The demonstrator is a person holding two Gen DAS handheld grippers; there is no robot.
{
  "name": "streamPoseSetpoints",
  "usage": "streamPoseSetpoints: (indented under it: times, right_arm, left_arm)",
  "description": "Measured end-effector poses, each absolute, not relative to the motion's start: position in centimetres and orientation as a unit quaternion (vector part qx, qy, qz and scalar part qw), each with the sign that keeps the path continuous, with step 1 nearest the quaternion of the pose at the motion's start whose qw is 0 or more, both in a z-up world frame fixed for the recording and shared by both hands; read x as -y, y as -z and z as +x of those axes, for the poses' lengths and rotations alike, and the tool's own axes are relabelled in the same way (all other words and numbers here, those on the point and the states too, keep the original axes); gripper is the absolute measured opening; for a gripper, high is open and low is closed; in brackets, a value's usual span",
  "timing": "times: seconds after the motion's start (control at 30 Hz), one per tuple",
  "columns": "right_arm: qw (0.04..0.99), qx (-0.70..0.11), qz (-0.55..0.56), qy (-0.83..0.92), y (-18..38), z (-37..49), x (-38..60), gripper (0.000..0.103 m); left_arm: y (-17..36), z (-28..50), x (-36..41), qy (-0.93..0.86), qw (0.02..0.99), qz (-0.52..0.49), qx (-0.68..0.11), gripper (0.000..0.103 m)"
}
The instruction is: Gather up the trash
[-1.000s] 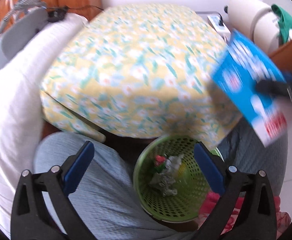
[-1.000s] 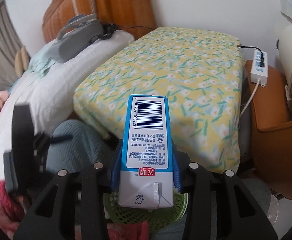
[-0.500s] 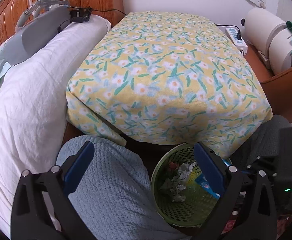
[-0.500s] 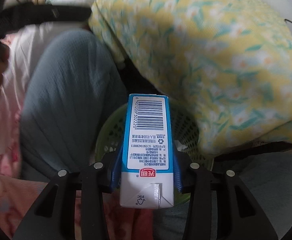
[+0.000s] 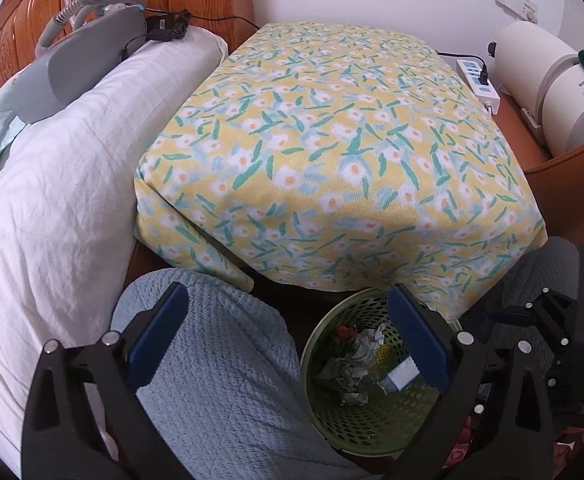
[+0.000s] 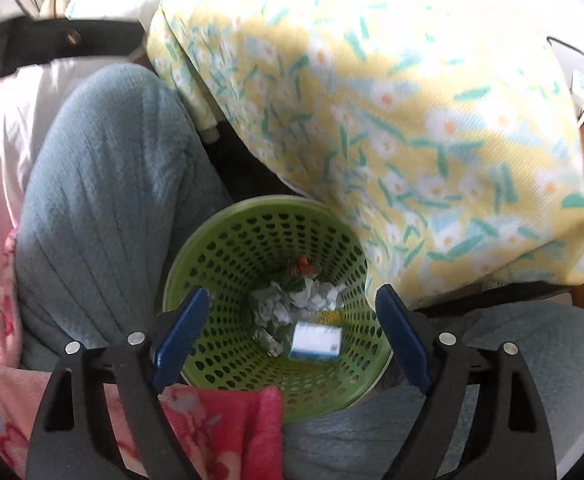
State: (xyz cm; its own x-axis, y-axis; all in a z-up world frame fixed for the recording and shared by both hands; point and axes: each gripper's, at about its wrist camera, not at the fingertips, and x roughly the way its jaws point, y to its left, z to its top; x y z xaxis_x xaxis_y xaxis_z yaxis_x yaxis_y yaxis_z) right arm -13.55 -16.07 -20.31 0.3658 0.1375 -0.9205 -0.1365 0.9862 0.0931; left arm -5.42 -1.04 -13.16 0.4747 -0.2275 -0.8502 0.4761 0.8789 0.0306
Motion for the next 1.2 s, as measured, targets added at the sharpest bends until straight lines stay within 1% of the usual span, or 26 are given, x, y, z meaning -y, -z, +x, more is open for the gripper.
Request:
streamPoseSetpoints:
  times: [0.13,0.23,0.37,0.43,0.53,0.57,0.6,0.63,0.77,0.83,0.87,0.97,1.1,1.2]
  right_arm:
    - [0.849,-0.519,0.015,-0.092,16.9,-13.8,16.2,0.094]
    - [0.86,-0.5,0.026,-0.093,14.7,-13.4,16.3,0.096]
    - [0.887,-0.455,0.019,-0.077,10.1,-10.9,16.6,0.096]
    - [0.902,-0.426,0.017,-0.069,6.8,-9.3,16.9,0.1]
    - [0.919,-0.39,0.022,-0.056,3.8,-8.0,17.4,0.1]
    - [0.927,-0.371,0.032,-0.04,1.4,-6.9,18.0,0.1]
    - [0.929,-0.365,0.037,-0.036,0.9,-6.5,18.3,0.1]
    - [0.936,-0.349,0.049,-0.027,-0.9,-5.8,18.9,0.1]
    - [0.951,-0.298,0.076,-0.021,-5.3,-4.9,20.2,0.1]
    - [0.955,-0.284,0.08,-0.023,-5.7,-4.1,20.8,0.101]
    - [0.96,-0.267,0.081,-0.027,-6.9,-4.2,21.0,0.101]
    - [0.966,-0.243,0.084,-0.036,-8.1,-4.1,21.2,0.101]
    - [0.967,-0.232,0.095,-0.051,-8.5,-4.1,21.5,0.101]
    - [0.966,-0.241,0.086,-0.047,-8.2,-4.2,20.7,0.101]
  left_arm:
    - [12.5,-5.1,0.8,0.197,0.854,0.118,-0.467,0.095]
    - [11.6,-4.5,0.8,0.185,0.861,0.112,-0.46,0.095]
    - [9.2,-3.3,0.8,0.173,0.878,0.113,-0.431,0.095]
    - [6.8,-2.4,0.6,0.157,0.897,0.11,-0.399,0.095]
    - [3.3,-1.3,0.4,0.124,0.919,0.103,-0.359,0.095]
    - [2.1,-0.9,0.4,0.106,0.926,0.102,-0.346,0.095]
    - [0.7,-0.5,0.3,0.089,0.933,0.1,-0.333,0.095]
    - [-0.6,-0.1,0.2,0.075,0.939,0.095,-0.321,0.095]
    - [-4.3,0.5,-0.6,0.048,0.953,0.072,-0.291,0.095]
    - [-5.6,0.5,-1.0,0.036,0.957,0.06,-0.281,0.095]
    - [-5.9,0.5,-1.2,0.033,0.958,0.056,-0.279,0.095]
    - [-6.6,0.1,-1.7,0.021,0.96,0.047,-0.274,0.095]
    - [-5.8,-0.3,-2.5,0.007,0.96,0.041,-0.279,0.095]
    - [-5.1,-0.5,-3.0,0.001,0.958,0.041,-0.285,0.095]
